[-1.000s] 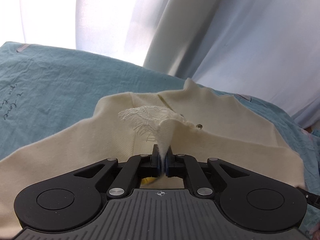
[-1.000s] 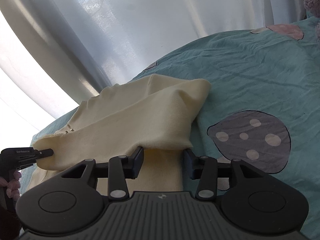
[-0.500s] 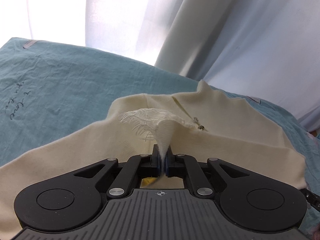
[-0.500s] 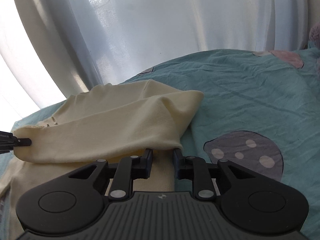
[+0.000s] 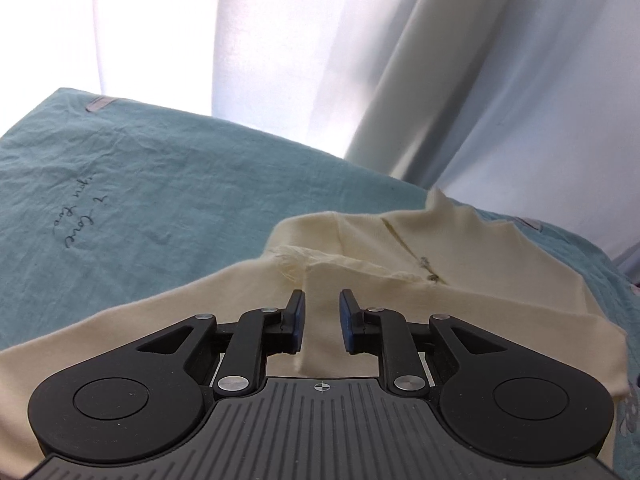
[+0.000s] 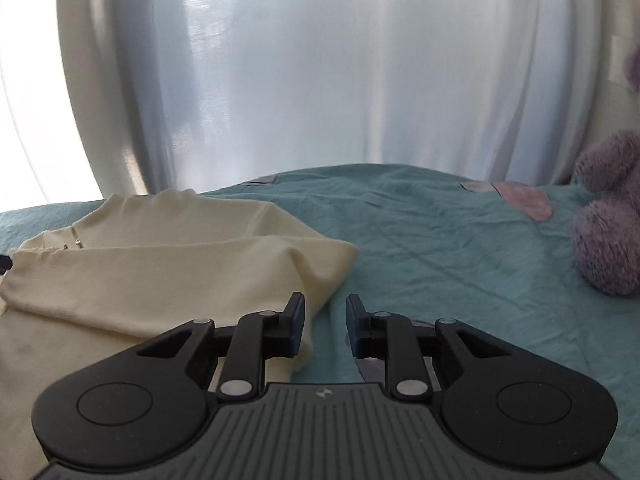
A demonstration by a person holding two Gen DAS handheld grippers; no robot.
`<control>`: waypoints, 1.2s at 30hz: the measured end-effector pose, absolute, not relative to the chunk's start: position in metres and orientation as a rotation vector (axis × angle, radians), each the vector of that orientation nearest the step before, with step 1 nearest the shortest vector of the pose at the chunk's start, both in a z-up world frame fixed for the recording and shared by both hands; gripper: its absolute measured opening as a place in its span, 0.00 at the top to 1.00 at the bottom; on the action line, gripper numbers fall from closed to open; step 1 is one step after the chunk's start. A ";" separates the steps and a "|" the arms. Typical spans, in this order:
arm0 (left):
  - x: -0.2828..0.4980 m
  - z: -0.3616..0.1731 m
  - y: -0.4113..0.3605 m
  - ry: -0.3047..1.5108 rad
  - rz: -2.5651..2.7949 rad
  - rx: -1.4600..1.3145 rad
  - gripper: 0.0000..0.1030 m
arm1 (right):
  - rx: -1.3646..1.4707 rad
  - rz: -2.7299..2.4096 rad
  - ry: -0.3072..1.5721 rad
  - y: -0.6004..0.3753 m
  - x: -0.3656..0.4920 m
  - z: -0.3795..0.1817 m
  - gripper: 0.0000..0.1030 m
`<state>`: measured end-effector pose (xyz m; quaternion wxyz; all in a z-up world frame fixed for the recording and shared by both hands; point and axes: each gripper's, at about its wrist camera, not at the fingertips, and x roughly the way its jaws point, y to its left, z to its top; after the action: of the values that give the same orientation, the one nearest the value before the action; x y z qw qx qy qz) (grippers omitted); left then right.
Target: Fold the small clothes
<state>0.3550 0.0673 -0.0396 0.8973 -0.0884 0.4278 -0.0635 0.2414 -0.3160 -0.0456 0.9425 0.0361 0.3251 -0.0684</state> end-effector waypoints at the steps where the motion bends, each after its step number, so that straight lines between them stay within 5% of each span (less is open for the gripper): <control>1: 0.355 -0.041 0.061 0.892 -0.155 -0.179 0.67 | 0.031 -0.121 0.663 -0.306 0.248 -0.047 0.80; 8: 0.349 -0.064 0.037 0.892 -0.151 -0.119 0.53 | -0.210 -0.066 0.685 -0.268 0.277 -0.088 0.80; 13: 0.333 -0.055 0.050 0.859 -0.162 -0.230 0.15 | -0.245 -0.077 0.726 -0.261 0.277 -0.080 0.79; 15: 0.317 -0.048 0.065 0.819 -0.128 -0.287 0.08 | -0.217 -0.070 0.706 -0.261 0.269 -0.073 0.73; 17: 0.300 -0.045 0.090 0.800 -0.093 -0.378 0.08 | -0.195 -0.062 0.701 -0.262 0.260 -0.072 0.64; 22: 0.271 -0.061 0.163 0.839 0.063 -0.643 0.11 | -0.195 -0.042 0.702 -0.257 0.238 -0.075 0.60; 36: 0.214 -0.057 0.231 0.751 0.193 -0.805 0.19 | -0.104 -0.065 0.709 -0.259 0.212 -0.064 0.58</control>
<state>0.2136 0.2309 -0.0571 0.8479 -0.3819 0.3562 0.0913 0.2124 -0.2591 -0.0638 0.9360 -0.0510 0.3468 -0.0316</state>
